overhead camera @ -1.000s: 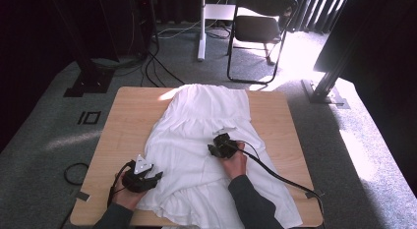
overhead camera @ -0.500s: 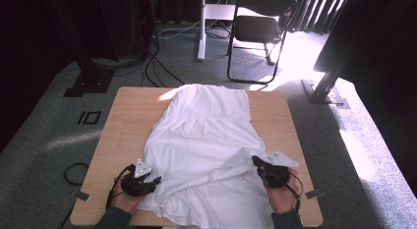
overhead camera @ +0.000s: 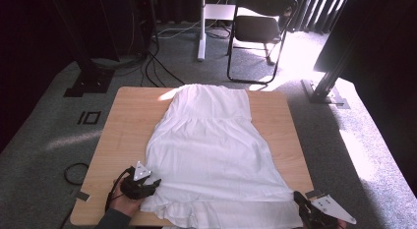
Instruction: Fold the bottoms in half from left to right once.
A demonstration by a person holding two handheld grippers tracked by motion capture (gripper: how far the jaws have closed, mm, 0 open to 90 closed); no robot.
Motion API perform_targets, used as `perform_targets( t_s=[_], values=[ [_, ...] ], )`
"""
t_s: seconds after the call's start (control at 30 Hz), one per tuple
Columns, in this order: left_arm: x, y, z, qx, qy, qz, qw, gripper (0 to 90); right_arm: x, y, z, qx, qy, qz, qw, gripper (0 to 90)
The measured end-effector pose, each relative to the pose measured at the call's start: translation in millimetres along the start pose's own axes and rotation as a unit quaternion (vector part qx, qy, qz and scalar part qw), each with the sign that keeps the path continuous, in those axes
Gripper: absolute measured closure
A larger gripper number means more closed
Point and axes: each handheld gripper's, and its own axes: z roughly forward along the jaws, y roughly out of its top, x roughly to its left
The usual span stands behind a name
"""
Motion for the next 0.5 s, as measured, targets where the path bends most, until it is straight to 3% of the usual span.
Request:
perform_targets(
  t_s=[0.07, 0.13, 0.2, 0.37, 0.5],
  values=[
    [-0.3, -1.5, -1.8, -0.001, -0.003, 0.002, 1.0000, 49.3, 2.4, -4.2, -5.1, -0.001, 0.000, -0.011, 0.9999, 79.2],
    [-1.2, -2.5, -4.6, -0.007, -0.009, 0.002, 0.9999, 48.2, 3.2, -6.5, -7.3, -0.005, -0.007, -0.016, 0.9998, 63.1],
    [-2.4, -2.6, -8.0, -0.016, -0.016, 0.001, 0.9997, 47.7, 0.6, -6.7, -5.5, -0.012, -0.011, -0.011, 0.9998, 57.8],
    [-6.9, -2.9, -12.5, -0.026, -0.024, 0.009, 0.9993, 46.9, 1.2, -2.7, 25.0, 0.010, 0.010, -0.011, 0.9998, 54.1],
    [1.0, 2.3, -9.6, -0.031, -0.008, 0.001, 0.9995, 46.4, 1.6, 5.8, 61.6, 0.028, 0.033, -0.016, 0.9990, 51.8]
  ],
)
